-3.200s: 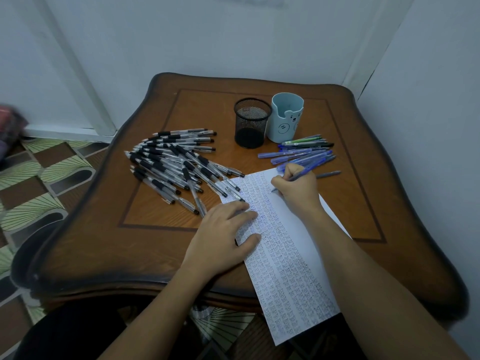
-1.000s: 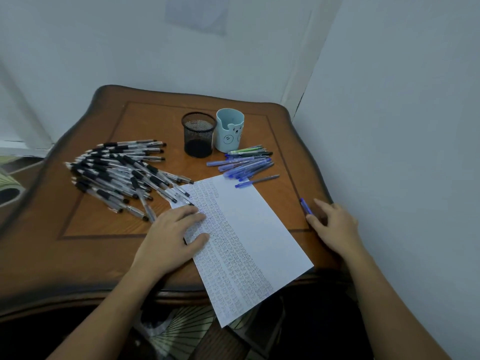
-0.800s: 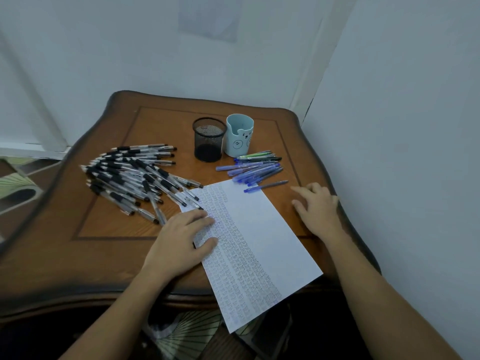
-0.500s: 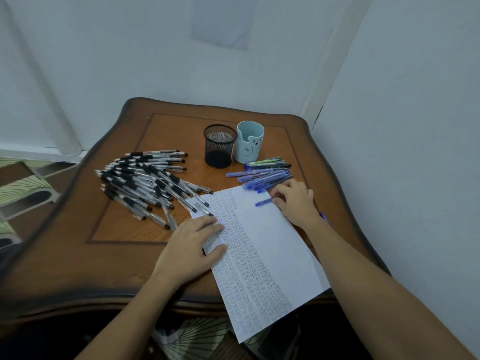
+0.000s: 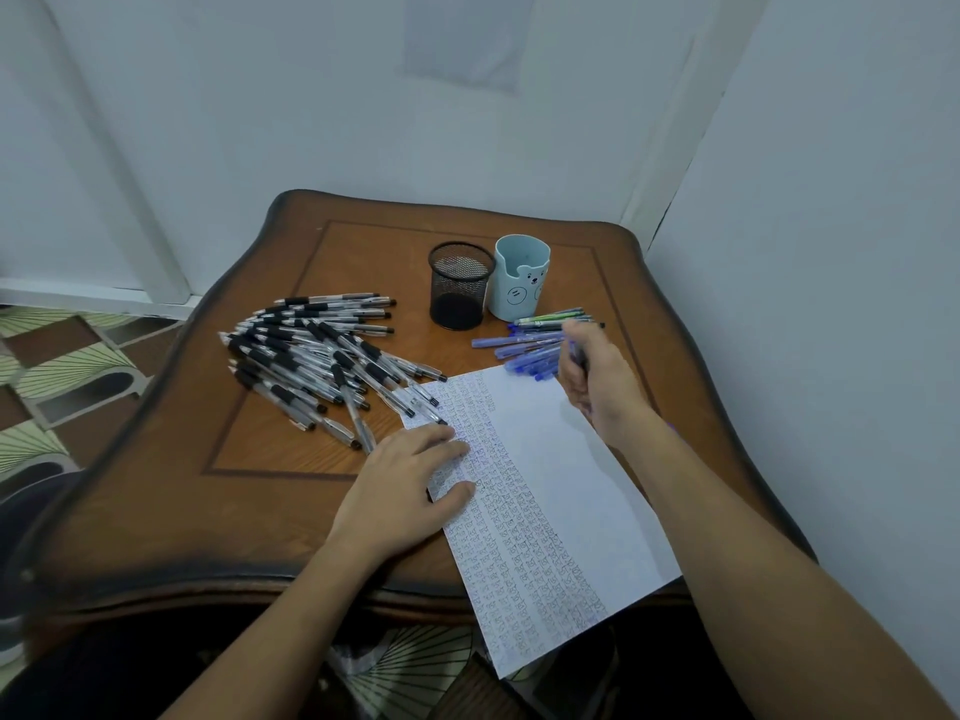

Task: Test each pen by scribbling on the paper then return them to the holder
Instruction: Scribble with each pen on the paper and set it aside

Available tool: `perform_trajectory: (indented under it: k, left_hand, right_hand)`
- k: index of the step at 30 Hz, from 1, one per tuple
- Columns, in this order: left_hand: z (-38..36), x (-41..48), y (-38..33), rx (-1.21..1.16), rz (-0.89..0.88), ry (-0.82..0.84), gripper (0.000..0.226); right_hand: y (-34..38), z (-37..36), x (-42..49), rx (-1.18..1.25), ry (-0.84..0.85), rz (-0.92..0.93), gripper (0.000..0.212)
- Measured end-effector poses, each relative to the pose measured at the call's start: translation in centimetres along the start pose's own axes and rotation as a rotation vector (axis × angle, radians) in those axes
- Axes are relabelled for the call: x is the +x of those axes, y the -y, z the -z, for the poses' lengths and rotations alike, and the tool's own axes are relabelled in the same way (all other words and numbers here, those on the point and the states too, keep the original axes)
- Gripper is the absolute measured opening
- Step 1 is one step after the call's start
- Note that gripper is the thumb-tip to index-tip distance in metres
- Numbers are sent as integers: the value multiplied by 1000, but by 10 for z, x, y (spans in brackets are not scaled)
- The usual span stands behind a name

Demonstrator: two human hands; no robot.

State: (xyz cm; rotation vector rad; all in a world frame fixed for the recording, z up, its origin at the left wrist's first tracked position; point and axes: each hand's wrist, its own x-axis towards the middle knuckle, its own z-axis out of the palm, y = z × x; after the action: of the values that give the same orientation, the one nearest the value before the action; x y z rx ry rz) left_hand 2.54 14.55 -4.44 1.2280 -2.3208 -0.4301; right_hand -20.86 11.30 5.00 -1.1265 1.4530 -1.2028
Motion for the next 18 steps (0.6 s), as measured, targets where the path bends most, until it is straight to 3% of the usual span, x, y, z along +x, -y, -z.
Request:
perform_trajectory:
  k: [3,5,8,13,17,18]
  left_hand:
    - [0,1,-1,5,-6,-4,56]
    - [1,1,-2,4,-9,-9,57]
    - [2,1,-3,-1,-8,-5,57]
    - [3,1,-3,2,-10,-3,57]
    - [2,2,-2,5,-11,-13,55]
    - [2,1,-2,7,-12,-15,54]
  right_hand:
    - [5,-3,3,401,15,-28,55]
    - [2,-6,6,497,-2,-6,58]
    - [-10,-11,16,460,-49,-13,51]
    - [-40,-19,29,263,-68,-128,69]
    - [-52,-28,31,137,19,-12,27]
    - [-54,-30,32,92,0,44,26]
